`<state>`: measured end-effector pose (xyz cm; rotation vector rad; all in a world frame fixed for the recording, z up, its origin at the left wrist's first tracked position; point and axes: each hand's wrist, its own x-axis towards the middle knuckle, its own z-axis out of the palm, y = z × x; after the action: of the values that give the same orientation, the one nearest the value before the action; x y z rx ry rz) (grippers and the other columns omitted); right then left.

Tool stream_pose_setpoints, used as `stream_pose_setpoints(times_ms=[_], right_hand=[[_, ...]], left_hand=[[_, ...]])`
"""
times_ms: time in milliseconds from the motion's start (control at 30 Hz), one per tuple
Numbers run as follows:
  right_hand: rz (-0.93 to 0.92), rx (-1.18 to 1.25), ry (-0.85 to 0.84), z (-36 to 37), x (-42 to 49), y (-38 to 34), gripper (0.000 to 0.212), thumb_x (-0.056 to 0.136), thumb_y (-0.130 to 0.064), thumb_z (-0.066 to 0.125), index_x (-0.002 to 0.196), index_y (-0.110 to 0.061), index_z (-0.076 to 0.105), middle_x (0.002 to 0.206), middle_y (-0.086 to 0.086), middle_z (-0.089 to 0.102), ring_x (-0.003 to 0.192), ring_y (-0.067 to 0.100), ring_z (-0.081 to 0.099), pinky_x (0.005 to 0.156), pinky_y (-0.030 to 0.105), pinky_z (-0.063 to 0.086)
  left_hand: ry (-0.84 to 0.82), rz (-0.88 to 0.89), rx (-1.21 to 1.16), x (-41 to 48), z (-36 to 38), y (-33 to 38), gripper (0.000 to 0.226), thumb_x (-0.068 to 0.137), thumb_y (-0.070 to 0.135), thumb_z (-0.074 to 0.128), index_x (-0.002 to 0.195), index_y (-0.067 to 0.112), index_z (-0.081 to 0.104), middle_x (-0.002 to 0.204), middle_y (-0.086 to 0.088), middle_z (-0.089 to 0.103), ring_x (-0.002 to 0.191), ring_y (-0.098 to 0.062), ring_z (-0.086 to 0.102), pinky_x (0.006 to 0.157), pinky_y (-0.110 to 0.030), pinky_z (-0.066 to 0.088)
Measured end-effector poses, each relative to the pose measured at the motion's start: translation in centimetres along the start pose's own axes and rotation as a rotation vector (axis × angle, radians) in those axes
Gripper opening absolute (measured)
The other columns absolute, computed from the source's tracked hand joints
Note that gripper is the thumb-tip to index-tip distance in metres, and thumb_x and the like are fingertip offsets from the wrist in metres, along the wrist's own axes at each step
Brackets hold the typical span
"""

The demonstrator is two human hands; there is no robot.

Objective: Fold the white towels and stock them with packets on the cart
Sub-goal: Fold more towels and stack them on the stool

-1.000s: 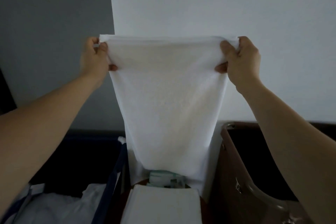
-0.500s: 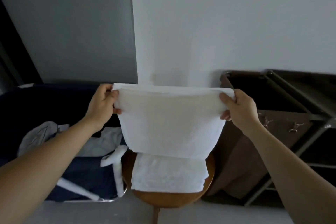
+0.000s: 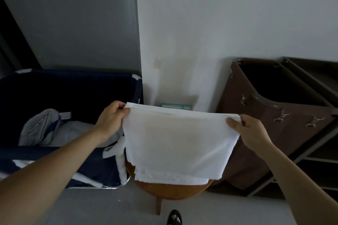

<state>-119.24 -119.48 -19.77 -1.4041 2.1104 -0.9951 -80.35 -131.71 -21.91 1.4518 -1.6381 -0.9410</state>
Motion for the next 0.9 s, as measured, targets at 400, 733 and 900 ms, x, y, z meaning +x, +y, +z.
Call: stream_pose_setpoints(times_ms=[400,733,900], right_hand=[[0.408,0.24,-0.263,13.1,19.3,12.6,0.02,0.097,-0.028,0.06,0.107,-0.011,0.063,0.1,0.005,0.067,0.09,0.022,0.065,0.076,0.035,0.055],[0.638,0.258,-0.269,18.3,22.7,18.1,0.019,0.096,-0.033,0.059,0.104,-0.016,0.063,0.102,0.007,0.067,0.091,0.026,0.064,0.086,0.05,0.054],[0.549,0.396,-0.177,15.6,25.5,14.7,0.008,0.096,-0.025,0.061,0.095,-0.018,0.066,0.098,0.008,0.07,0.091,0.028,0.065,0.082,0.047,0.053]], left_hand=[[-0.1,-0.388,0.221,18.5,15.5,-11.0,0.025,0.103,0.026,0.046,0.123,0.012,0.053,0.108,-0.005,0.061,0.094,-0.02,0.059,0.078,-0.035,0.049],[-0.264,-0.633,0.109,21.8,20.6,-16.3,0.035,0.102,0.031,0.048,0.13,0.01,0.052,0.122,-0.01,0.059,0.102,-0.025,0.057,0.088,-0.038,0.047],[-0.172,-0.453,0.041,24.8,18.9,-12.6,0.022,0.101,0.03,0.051,0.108,0.01,0.056,0.103,-0.01,0.06,0.09,-0.026,0.057,0.073,-0.035,0.044]])
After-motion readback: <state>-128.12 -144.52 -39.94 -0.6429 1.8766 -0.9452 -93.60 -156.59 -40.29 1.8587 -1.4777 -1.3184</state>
